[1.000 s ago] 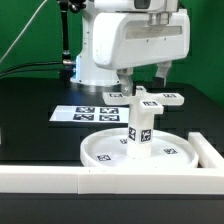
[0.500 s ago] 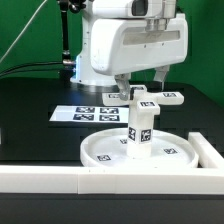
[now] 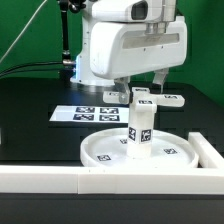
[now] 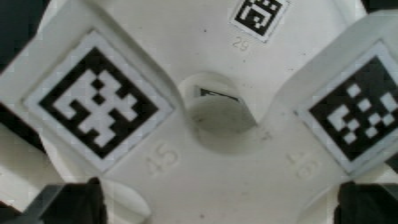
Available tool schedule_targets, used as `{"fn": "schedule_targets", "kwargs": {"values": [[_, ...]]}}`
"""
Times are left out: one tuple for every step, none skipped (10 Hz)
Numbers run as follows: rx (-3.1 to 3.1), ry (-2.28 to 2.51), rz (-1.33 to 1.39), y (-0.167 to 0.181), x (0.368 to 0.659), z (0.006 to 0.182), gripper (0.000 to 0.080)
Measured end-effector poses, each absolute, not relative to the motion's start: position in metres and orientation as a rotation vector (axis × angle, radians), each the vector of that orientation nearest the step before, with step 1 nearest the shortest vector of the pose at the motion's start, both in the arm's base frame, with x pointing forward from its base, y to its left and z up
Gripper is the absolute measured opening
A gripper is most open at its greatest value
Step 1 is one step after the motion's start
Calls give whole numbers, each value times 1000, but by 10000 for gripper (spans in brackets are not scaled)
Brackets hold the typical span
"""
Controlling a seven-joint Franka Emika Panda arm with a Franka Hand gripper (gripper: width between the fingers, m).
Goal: Assemble round table
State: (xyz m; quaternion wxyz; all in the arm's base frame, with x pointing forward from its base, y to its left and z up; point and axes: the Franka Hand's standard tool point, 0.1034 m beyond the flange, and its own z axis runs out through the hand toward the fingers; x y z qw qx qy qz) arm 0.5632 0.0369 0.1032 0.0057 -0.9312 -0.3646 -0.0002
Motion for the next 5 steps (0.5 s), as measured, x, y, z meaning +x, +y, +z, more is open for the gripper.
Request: {"fn": "schedule_targets", "kwargs": {"values": [[-2917, -1134, 1, 36, 563, 102, 649], [-2920, -1127, 2, 35, 562, 102, 649], [-2921, -1125, 2, 34, 562, 102, 525], [-2923, -1120, 1, 34, 562, 102, 437], [-2940, -1076, 2, 34, 562, 102, 437]]}}
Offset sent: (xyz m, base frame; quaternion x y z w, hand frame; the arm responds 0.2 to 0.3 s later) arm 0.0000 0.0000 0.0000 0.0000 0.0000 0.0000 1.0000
